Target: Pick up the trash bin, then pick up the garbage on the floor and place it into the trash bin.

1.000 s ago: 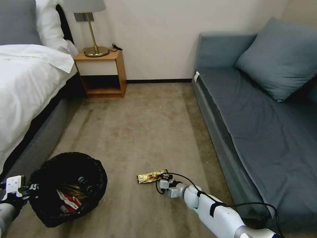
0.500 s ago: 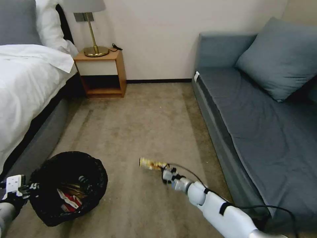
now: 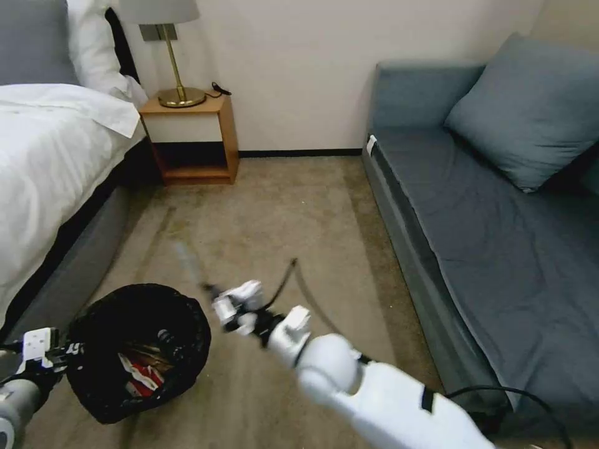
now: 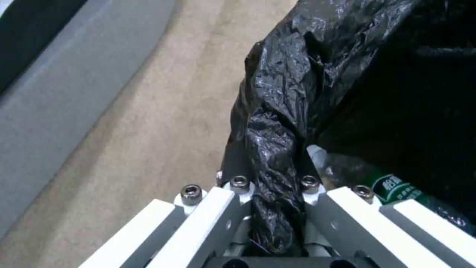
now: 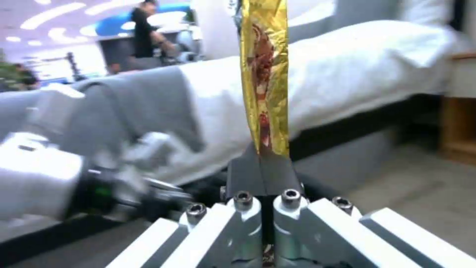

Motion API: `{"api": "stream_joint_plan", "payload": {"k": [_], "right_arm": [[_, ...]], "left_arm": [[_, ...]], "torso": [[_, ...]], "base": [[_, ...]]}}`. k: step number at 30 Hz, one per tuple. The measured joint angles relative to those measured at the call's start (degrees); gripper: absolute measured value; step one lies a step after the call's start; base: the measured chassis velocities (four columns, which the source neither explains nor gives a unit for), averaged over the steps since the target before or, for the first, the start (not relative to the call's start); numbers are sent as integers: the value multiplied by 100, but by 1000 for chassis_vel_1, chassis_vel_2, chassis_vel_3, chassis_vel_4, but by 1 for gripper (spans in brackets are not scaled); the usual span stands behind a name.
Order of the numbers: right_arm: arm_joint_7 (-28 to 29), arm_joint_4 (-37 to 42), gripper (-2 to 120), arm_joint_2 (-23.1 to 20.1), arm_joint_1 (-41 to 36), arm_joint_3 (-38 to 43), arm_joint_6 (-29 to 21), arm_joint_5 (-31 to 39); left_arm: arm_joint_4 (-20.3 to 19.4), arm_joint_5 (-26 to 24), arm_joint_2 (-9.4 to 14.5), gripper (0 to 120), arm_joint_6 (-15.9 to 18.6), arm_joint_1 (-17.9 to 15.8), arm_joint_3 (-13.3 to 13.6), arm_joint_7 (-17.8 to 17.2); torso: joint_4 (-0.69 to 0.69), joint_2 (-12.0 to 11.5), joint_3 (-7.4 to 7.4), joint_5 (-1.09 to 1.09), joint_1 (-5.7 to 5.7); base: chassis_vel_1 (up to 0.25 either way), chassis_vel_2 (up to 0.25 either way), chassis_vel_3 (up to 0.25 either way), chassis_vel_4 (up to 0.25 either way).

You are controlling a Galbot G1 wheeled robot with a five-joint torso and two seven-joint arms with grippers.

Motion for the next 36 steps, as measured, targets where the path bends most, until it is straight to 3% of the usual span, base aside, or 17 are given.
{"api": "stream_joint_plan", "payload": {"k": [6, 9, 15, 17, 19, 23, 26, 28, 31, 33, 36], "right_arm": [[60, -419, 0, 668, 165, -354, -127, -223], [69, -559, 0, 744, 193, -380, -178, -294], [69, -759, 23, 687, 178, -310, -236, -415], [69, -778, 25, 672, 169, -301, -236, -469], [63, -793, 39, 613, 104, -254, -231, -651], [151, -720, 48, 543, 27, -149, -232, -854], [401, -470, 64, 215, -131, 130, -236, -1316], [470, -376, 67, 94, -194, 244, -237, -1373], [593, 83, 82, -458, -713, 1006, -166, -1474], [593, 128, 84, -507, -782, 1104, -152, -1485], [491, 735, 98, -962, -1756, 2334, 70, -1663]], "left_arm": [[-20, 6, -19, 3, 2, 7, 6, -1], [-35, 6, -24, 3, 3, 8, 6, -1], [-60, 6, -32, 3, 5, -3, 30, -1], [-61, 6, -34, 3, 6, -5, 37, -1], [-77, 5, -46, 3, 9, -12, 55, -1], [-62, -10, -47, 3, 10, -26, 56, -32], [30, -150, -23, 3, 12, -91, 44, -118], [49, -186, -13, 3, 13, -111, 36, -130], [97, -249, 10, 3, 13, -166, 26, -142], [99, -255, 11, 3, 13, -170, 25, -143], [119, -414, -7, 3, -110, -200, 56, -233]], "torso": [[0, 0, 0, 0, 0], [0, 0, 0, 0, 0], [-1, 0, 0, 0, 0], [-2, 0, 0, 0, 0], [-1, 0, 0, 1, 0], [-1, 0, 0, 1, 0], [0, 0, 0, 1, 0], [0, 0, 0, 2, 0], [-1, 0, 0, 4, 0], [-1, 0, 0, 4, 0], [-2, 0, 0, 4, 0]], "base": [[0, 0, 0, 0], [0, 0, 0, 0], [0, 0, 0, 0], [0, 0, 0, 0], [0, 0, 0, 0], [0, 0, 0, 0], [0, 0, 0, 0], [0, 0, 0, 0], [0, 0, 0, 0], [0, 0, 0, 0], [0, 0, 0, 0]]}}
